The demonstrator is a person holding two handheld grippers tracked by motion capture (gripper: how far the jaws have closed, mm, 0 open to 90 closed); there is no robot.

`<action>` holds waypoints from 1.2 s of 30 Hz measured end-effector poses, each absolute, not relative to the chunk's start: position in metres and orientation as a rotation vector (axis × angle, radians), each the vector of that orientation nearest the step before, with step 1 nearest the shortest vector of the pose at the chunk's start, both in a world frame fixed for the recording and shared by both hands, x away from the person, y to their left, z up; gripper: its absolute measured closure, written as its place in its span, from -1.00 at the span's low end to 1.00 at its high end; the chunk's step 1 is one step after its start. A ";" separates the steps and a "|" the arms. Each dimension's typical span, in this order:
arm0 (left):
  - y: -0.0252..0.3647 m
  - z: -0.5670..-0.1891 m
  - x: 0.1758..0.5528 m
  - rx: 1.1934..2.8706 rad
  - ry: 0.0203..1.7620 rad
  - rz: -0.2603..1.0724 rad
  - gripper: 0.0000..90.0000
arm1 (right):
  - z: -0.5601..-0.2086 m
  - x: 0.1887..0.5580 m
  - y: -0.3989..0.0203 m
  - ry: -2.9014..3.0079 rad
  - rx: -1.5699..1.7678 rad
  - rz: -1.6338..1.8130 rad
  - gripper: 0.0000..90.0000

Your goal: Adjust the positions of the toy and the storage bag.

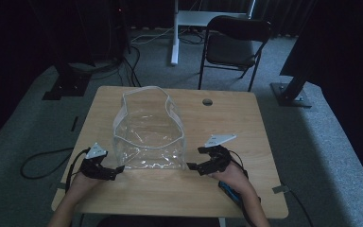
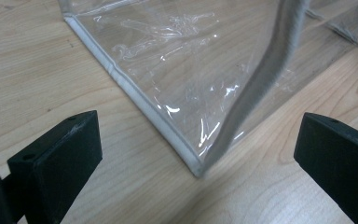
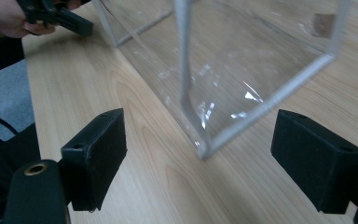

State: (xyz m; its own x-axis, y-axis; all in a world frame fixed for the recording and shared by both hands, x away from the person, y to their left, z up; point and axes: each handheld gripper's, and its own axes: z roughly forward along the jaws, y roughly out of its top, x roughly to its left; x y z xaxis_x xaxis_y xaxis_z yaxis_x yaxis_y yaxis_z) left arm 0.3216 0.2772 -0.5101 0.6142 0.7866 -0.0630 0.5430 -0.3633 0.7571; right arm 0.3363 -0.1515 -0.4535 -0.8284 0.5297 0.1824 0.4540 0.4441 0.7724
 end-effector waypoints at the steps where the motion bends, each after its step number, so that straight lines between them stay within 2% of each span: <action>1: 0.277 -0.510 0.323 2.058 1.042 0.397 -0.97 | -0.454 0.339 -0.146 2.603 0.875 1.374 -0.55; 6: 0.276 -0.509 0.328 2.031 1.024 0.384 -0.86 | -0.454 0.344 -0.133 2.608 0.856 1.381 -0.42; 7: 0.276 -0.509 0.329 2.028 1.025 0.385 -0.86 | -0.454 0.345 -0.131 2.607 0.857 1.379 -0.35; 9: 0.275 -0.509 0.330 2.013 1.023 0.386 -0.67 | -0.454 0.348 -0.123 2.599 0.866 1.349 -0.12; 10: 0.274 -0.509 0.331 2.013 1.021 0.389 -0.67 | -0.454 0.348 -0.123 2.599 0.866 1.349 -0.12; 11: 0.274 -0.508 0.331 2.012 1.013 0.388 -0.59 | -0.453 0.349 -0.120 2.597 0.862 1.345 0.06; 14: 0.272 -0.507 0.331 2.011 1.006 0.398 -0.48 | -0.453 0.349 -0.118 2.595 0.862 1.344 0.18; 17: 0.271 -0.507 0.330 2.005 1.001 0.407 -0.22 | -0.454 0.349 -0.116 2.599 0.843 1.323 0.34; 18: 0.271 -0.506 0.330 1.997 0.999 0.411 -0.06 | -0.455 0.348 -0.115 2.601 0.835 1.313 0.38; 21: 0.270 -0.506 0.328 1.984 0.988 0.418 0.04 | -0.456 0.348 -0.115 2.596 0.832 1.303 0.43; 22: 0.269 -0.505 0.328 1.983 0.979 0.415 0.17 | -0.456 0.347 -0.115 2.585 0.834 1.297 0.56; 24: 0.268 -0.505 0.328 1.987 0.967 0.404 0.21 | -0.456 0.347 -0.116 2.583 0.837 1.296 0.59; 25: 0.267 -0.505 0.328 1.984 0.961 0.391 0.35 | -0.456 0.346 -0.116 2.569 0.851 1.290 0.75; 26: 0.266 -0.505 0.328 1.985 0.957 0.384 0.35 | -0.456 0.346 -0.116 2.569 0.851 1.290 0.75; 31: 0.261 -0.505 0.328 1.997 0.936 0.386 0.62 | -0.455 0.345 -0.118 2.560 0.852 1.296 0.86; 33: 0.261 -0.505 0.328 1.995 0.940 0.382 0.64 | -0.455 0.344 -0.118 2.561 0.850 1.295 0.86; 36: 0.261 -0.504 0.327 1.990 0.942 0.386 0.79 | -0.455 0.344 -0.118 2.562 0.856 1.296 0.87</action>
